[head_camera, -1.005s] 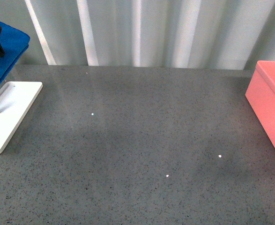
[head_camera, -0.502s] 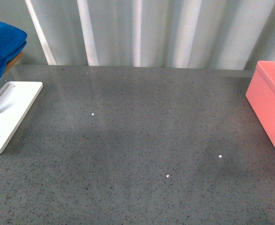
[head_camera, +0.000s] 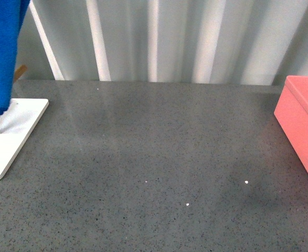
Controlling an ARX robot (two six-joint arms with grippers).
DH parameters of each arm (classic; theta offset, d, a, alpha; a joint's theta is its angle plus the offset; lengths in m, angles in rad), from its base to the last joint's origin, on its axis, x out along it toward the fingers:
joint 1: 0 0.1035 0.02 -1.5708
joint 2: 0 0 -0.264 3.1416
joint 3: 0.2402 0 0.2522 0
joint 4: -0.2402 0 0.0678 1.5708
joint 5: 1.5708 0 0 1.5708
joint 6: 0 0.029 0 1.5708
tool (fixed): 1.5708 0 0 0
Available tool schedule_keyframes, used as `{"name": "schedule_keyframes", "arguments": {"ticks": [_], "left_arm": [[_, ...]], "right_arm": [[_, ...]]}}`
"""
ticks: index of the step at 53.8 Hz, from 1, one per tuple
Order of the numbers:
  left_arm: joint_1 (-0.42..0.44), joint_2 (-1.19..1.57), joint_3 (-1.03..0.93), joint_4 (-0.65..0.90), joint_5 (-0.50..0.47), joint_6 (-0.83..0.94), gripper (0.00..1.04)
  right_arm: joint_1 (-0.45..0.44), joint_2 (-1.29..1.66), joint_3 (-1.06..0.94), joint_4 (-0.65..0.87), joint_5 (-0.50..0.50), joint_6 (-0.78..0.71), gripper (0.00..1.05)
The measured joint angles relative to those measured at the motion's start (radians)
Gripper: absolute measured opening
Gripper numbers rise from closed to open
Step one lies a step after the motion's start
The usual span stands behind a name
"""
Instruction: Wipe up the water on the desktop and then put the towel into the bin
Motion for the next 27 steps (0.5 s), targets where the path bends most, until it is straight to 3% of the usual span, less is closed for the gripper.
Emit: {"name": "schedule_keyframes", "arguments": {"ticks": [10,27], "left_arm": [[-0.111,-0.079,-0.133,0.134,0.127,-0.179,0.06],[-0.221,-0.168,-0.222,0.237,0.135,-0.320,0.06]], "right_arm": [[0.000,0.000,0.000,0.000,0.000,0.000,0.98],[0.000,0.000,0.000,0.000,0.000,0.000,0.98]]}}
